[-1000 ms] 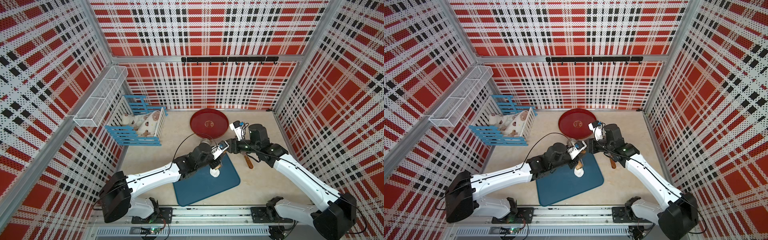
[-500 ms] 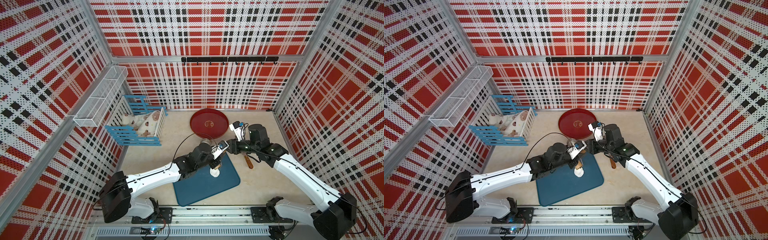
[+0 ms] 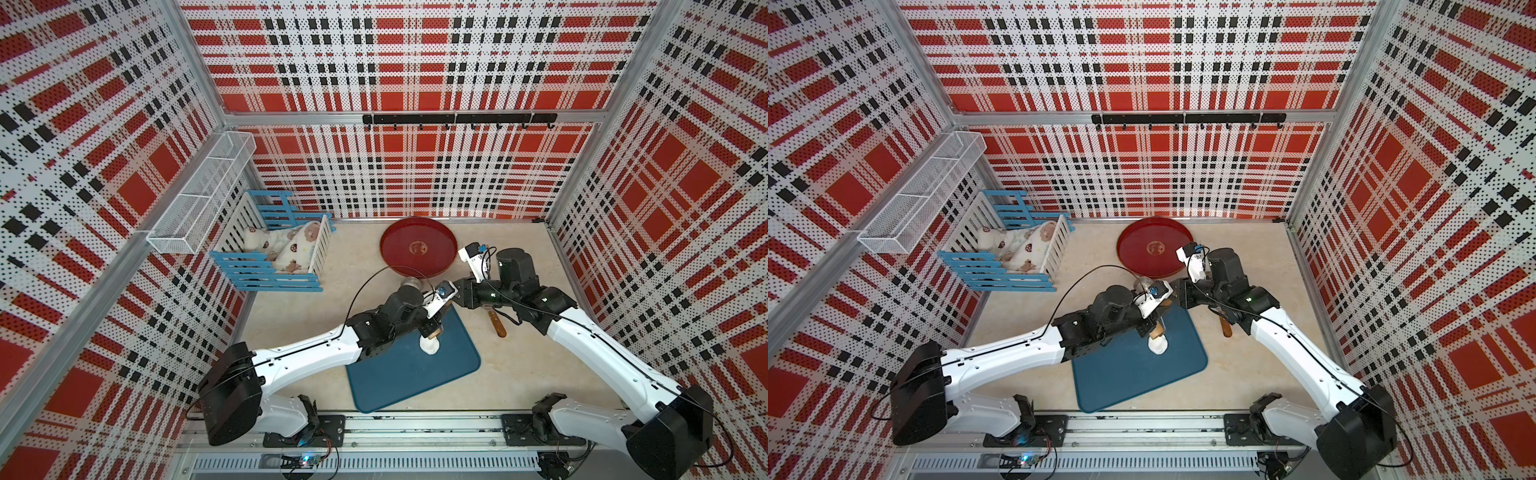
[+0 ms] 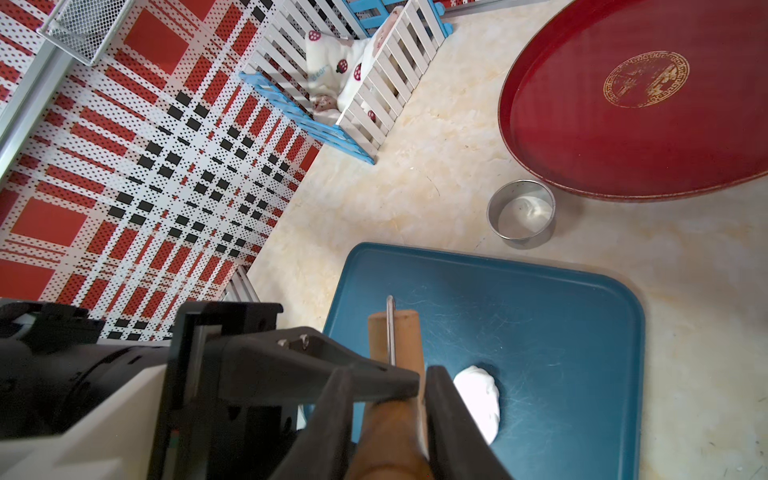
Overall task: Roll out the dumpling wrappers from the dough
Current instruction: Pick up the rolling pin from the center of the board, then move the work surface to the center of the board.
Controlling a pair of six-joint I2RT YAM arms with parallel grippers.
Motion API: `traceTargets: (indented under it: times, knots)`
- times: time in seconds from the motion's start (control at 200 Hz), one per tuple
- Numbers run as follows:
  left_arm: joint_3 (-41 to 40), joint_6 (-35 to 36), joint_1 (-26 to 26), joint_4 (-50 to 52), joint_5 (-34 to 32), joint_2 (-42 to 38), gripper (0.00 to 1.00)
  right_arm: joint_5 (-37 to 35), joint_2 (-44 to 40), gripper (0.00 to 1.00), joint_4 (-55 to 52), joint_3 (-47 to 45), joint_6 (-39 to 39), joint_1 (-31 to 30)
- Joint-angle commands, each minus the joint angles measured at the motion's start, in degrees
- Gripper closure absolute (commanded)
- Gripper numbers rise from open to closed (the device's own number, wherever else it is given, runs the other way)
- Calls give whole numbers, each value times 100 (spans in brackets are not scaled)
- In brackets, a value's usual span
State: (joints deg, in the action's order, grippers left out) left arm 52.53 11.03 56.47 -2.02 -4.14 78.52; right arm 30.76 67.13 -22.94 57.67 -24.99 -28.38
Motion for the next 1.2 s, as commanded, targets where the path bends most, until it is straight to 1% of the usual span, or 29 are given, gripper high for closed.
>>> traceTargets:
  times: [0.0,0.065,0.1,0.115,0.14,0.145,0.16,0.19,0.246,0.271,0.346,0.416,0.466,0.501,0.531,0.566,0.621,0.762,0.807,0.847,0.917,0.977,1.077,1.192]
  knots:
    - [137,75,22,-255,-33,-99,100,34,-20,92,70,-44,2,-36]
    - [134,54,22,-254,-79,-100,100,35,-12,100,103,-51,-11,-38]
    - [123,18,22,-270,-132,-99,100,27,-12,100,140,-58,-29,-36]
    - [118,2,22,-279,-158,-106,97,20,-11,100,151,-62,-44,-40]
    - [96,-16,22,-289,-177,-115,86,-3,-16,100,171,-77,-61,-40]
    - [94,-23,22,-289,-180,-117,86,-6,-20,100,178,-79,-64,-38]
    - [83,-38,21,-310,-192,-124,78,-23,-24,100,198,-86,-85,-38]
    - [49,-75,18,-353,-219,-151,65,-53,-30,100,253,-113,-120,-44]
    - [-43,-147,-4,-457,-205,-218,48,-92,-78,100,384,-170,-165,-41]
    - [-101,-188,-17,-503,-194,-258,42,-128,-99,100,434,-192,-196,-36]
    - [-280,-356,-44,-622,-186,-382,33,-328,-185,100,534,-236,-234,-38]
    - [-523,-557,-67,-785,-245,-564,27,-621,-259,100,537,-239,-243,-36]
    - [-748,-740,-67,-928,-317,-736,25,-820,-315,100,549,-261,-255,-43]
    - [-900,-898,-81,-1038,-414,-872,24,-961,-353,100,570,-282,-259,-38]
    - [-1072,-1054,-84,-1158,-530,-1009,20,-1102,-398,100,579,-310,-281,-36]
    - [-1263,-1240,-91,-1285,-705,-1169,14,-1239,-450,100,601,-345,-287,-36]
    - [-1516,-1559,-112,-1403,-1020,-1411,0,-1455,-541,100,632,-422,-294,-36]
    - [-1862,-2630,-153,-1056,-2019,-1898,1,-1853,-797,100,633,-592,-293,-59]
    - [-1900,-3151,-182,-747,-2438,-1996,1,-1959,-869,100,624,-648,-305,-68]
    - [-1921,-3689,-256,-438,-2614,-2072,1,-2039,-944,100,631,-702,-337,-75]
    - [-1957,-4477,-450,183,-2714,-2173,1,-2127,-1055,100,680,-816,-410,-106]
    - [-1994,-5004,-638,693,-2664,-2230,1,-2175,-1110,100,740,-909,-486,-153]
    - [-2180,-5529,-816,1186,-2456,-2339,0,-2268,-1157,100,825,-1004,-507,-242]
    - [-2436,-6165,-911,1669,-2417,-2420,2,-2332,-1140,100,870,-1032,-465,-295]
